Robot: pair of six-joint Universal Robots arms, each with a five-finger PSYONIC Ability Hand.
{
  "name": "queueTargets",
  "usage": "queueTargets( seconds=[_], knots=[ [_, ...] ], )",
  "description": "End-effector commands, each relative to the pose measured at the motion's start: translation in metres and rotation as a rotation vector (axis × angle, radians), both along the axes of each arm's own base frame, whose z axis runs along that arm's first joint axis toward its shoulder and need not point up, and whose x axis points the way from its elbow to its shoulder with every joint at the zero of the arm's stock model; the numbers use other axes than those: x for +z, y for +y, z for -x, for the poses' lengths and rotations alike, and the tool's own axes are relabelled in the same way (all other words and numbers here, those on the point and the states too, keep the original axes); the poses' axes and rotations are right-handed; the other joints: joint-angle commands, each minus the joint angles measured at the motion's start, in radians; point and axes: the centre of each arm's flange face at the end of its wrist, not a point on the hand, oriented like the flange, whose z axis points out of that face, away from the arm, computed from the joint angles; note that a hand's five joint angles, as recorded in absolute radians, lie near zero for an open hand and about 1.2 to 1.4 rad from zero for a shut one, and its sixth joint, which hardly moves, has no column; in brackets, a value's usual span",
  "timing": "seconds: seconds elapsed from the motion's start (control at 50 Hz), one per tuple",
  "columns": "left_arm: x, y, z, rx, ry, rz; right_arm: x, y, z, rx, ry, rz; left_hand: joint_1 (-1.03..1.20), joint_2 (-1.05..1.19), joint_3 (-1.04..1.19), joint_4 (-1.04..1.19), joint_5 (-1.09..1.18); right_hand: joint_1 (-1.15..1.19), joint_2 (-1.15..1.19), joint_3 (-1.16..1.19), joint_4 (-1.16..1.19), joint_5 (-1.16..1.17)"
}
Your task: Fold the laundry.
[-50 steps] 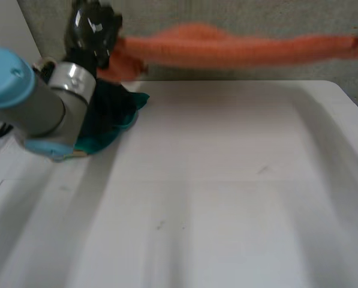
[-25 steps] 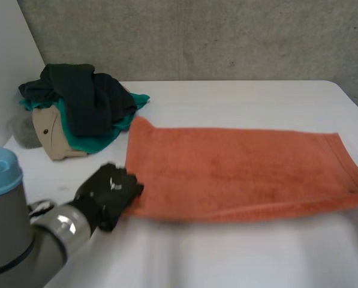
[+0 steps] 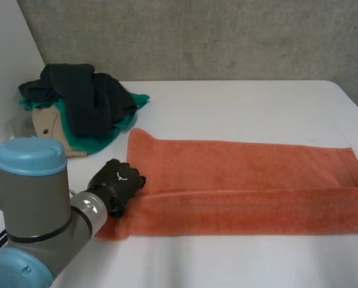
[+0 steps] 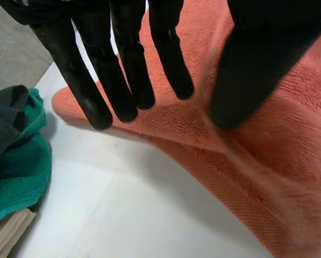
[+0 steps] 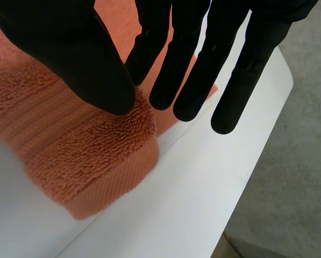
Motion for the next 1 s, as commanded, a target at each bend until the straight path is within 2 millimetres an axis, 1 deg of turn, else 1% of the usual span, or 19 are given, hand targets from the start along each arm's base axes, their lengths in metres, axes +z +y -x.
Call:
queueTargets(
  seconds=[0.02, 0.1, 0.22, 0.42, 0.5, 0.58, 0.64, 0.66, 0.68, 0.72, 0.8, 0.86, 0.88, 0.9, 0.92, 0.94, 0.96, 0.98, 1.0],
  knots=[
    [0.020, 0.018, -0.012, 0.095, 0.132, -0.026, 0.003, -0.002, -0.007, 0.007, 0.001, 0.035, -0.114, -0.149, -0.162, -0.157, -0.162, 0.274, 0.213, 0.203, 0.194, 0.214],
    [0.023, 0.022, -0.019, 0.181, 0.243, -0.086, 0.004, -0.004, -0.006, 0.007, 0.004, 0.045, -0.155, -0.190, -0.203, -0.198, -0.204, 0.274, 0.213, 0.203, 0.194, 0.214],
    [0.021, 0.016, -0.041, 0.340, 0.373, -0.177, 0.004, -0.005, -0.005, 0.004, 0.006, 0.047, -0.190, -0.226, -0.238, -0.234, -0.239, 0.274, 0.213, 0.203, 0.194, 0.214],
    [0.011, 0.016, -0.051, 0.406, 0.402, -0.229, 0.001, -0.006, -0.005, 0.004, 0.007, 0.050, -0.178, -0.214, -0.227, -0.222, -0.227, 0.274, 0.213, 0.203, 0.194, 0.214],
    [0.000, 0.014, -0.052, 0.420, 0.376, -0.264, 0.001, -0.006, -0.005, 0.005, 0.006, 0.052, -0.161, -0.196, -0.209, -0.204, -0.210, 0.274, 0.213, 0.203, 0.194, 0.214],
    [-0.014, 0.013, -0.050, 0.426, 0.344, -0.306, 0.000, -0.007, -0.005, 0.003, 0.005, 0.058, -0.067, -0.102, -0.115, -0.111, -0.116, 0.274, 0.213, 0.203, 0.194, 0.214],
    [-0.018, 0.010, -0.050, 0.431, 0.335, -0.318, 0.001, -0.008, -0.004, -0.006, -0.003, 0.071, 0.319, 0.284, 0.271, 0.276, 0.271, 0.274, 0.213, 0.203, 0.194, 0.214],
    [-0.017, 0.008, -0.050, 0.432, 0.338, -0.312, 0.001, -0.009, -0.004, -0.010, -0.006, 0.075, 0.536, 0.500, 0.488, 0.492, 0.487, 0.274, 0.213, 0.203, 0.194, 0.214],
    [-0.017, 0.007, -0.050, 0.431, 0.337, -0.310, 0.001, -0.009, -0.004, -0.013, -0.010, 0.077, 0.633, 0.598, 0.585, 0.590, 0.585, 0.274, 0.213, 0.203, 0.194, 0.214],
    [-0.015, 0.004, -0.050, 0.433, 0.340, -0.302, 0.002, -0.011, -0.003, -0.016, -0.013, 0.084, 0.634, 0.599, 0.586, 0.591, 0.586, 0.274, 0.213, 0.203, 0.194, 0.214],
    [-0.003, 0.000, -0.050, 0.435, 0.341, -0.280, 0.006, -0.012, -0.002, -0.021, -0.008, 0.095, 0.634, 0.599, 0.586, 0.591, 0.586, 0.274, 0.213, 0.203, 0.194, 0.214],
    [0.030, -0.001, -0.050, 0.409, 0.361, -0.209, 0.017, -0.013, 0.000, -0.025, 0.008, 0.123, 0.634, 0.599, 0.586, 0.591, 0.586, 0.274, 0.213, 0.203, 0.194, 0.214],
    [0.053, 0.000, -0.051, 0.389, 0.383, -0.146, 0.023, -0.013, 0.000, -0.024, 0.016, 0.137, 0.634, 0.599, 0.586, 0.591, 0.586, 0.274, 0.213, 0.203, 0.194, 0.214],
    [0.065, 0.001, -0.051, 0.377, 0.394, -0.112, 0.031, -0.011, 0.001, -0.027, 0.024, 0.153, 0.634, 0.599, 0.586, 0.591, 0.586, 0.274, 0.213, 0.203, 0.194, 0.214],
    [0.076, 0.003, -0.052, 0.365, 0.404, -0.076, 0.048, -0.006, -0.001, -0.023, 0.038, 0.181, 0.634, 0.599, 0.586, 0.591, 0.586, 0.274, 0.213, 0.203, 0.194, 0.214],
    [0.088, 0.004, -0.053, 0.354, 0.414, -0.040, 0.056, -0.002, -0.002, -0.018, 0.047, 0.194, 0.634, 0.599, 0.586, 0.591, 0.586, 0.274, 0.213, 0.203, 0.194, 0.214],
    [0.109, 0.007, -0.054, 0.330, 0.425, 0.035, 0.065, 0.000, -0.002, -0.016, 0.058, 0.210, 0.634, 0.599, 0.586, 0.591, 0.586, 0.274, 0.213, 0.203, 0.194, 0.214],
    [0.120, 0.009, -0.055, 0.316, 0.431, 0.074, 0.073, 0.002, -0.002, -0.010, 0.063, 0.222, 0.634, 0.599, 0.586, 0.591, 0.586, 0.274, 0.213, 0.203, 0.194, 0.214],
    [0.131, 0.011, -0.056, 0.303, 0.439, 0.117, 0.089, 0.005, 0.000, -0.011, 0.077, 0.246, 0.634, 0.599, 0.586, 0.591, 0.586, 0.274, 0.213, 0.203, 0.194, 0.214]
  ],
)
